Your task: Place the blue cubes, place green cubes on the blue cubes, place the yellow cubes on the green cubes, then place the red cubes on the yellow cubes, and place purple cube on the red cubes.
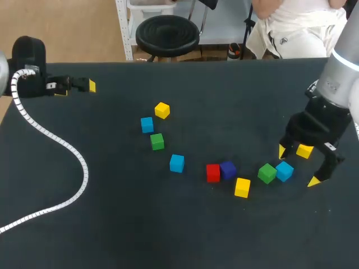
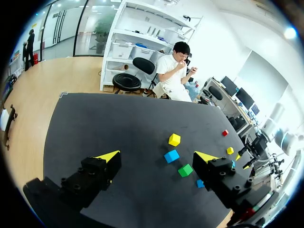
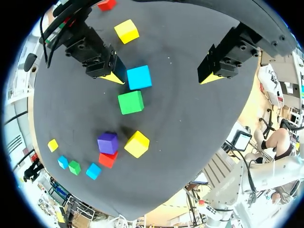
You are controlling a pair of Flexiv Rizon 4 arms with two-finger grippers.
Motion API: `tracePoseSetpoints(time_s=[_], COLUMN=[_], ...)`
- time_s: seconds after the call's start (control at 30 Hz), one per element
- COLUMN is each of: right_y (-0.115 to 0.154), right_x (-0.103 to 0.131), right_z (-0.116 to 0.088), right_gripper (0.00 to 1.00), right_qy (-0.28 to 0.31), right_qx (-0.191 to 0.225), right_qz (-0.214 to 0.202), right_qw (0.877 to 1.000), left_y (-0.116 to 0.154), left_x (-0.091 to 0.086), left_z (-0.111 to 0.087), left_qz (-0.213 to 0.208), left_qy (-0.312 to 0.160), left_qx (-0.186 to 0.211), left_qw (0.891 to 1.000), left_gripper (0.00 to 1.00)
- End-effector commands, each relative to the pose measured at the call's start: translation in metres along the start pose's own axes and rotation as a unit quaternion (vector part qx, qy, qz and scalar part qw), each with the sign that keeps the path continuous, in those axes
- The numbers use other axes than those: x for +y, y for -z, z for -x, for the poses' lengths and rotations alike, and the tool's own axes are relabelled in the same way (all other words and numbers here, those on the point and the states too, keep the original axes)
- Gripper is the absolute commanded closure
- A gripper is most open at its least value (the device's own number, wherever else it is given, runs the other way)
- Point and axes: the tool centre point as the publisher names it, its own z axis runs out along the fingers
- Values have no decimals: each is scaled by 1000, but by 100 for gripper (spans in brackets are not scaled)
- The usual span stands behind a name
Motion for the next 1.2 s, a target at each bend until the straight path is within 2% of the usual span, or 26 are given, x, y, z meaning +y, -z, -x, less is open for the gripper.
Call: tracePoseSetpoints(time_s=[0.03,0.27,0.57,1.2], right_y=[-8,-19,-22,-17], right_x=[-5,-14,-32,-35], right_z=[-9,-23,-16,-18], right_gripper=[0,0,0,0], right_qy=[7,13,25,10], right_qx=[-7,-13,-11,-12], right_qz=[-7,-7,1,3], right_qw=[1000,1000,1000,1000], left_y=[0,0,0,0], left_x=[1,1,1,1], left_z=[0,0,0,0], left_qz=[-2,-2,-2,-2], left_qy=[0,0,0,0], left_qx=[-1,-1,-1,-1], left_qw=[1000,1000,1000,1000], left_gripper=[0,0,0,0])
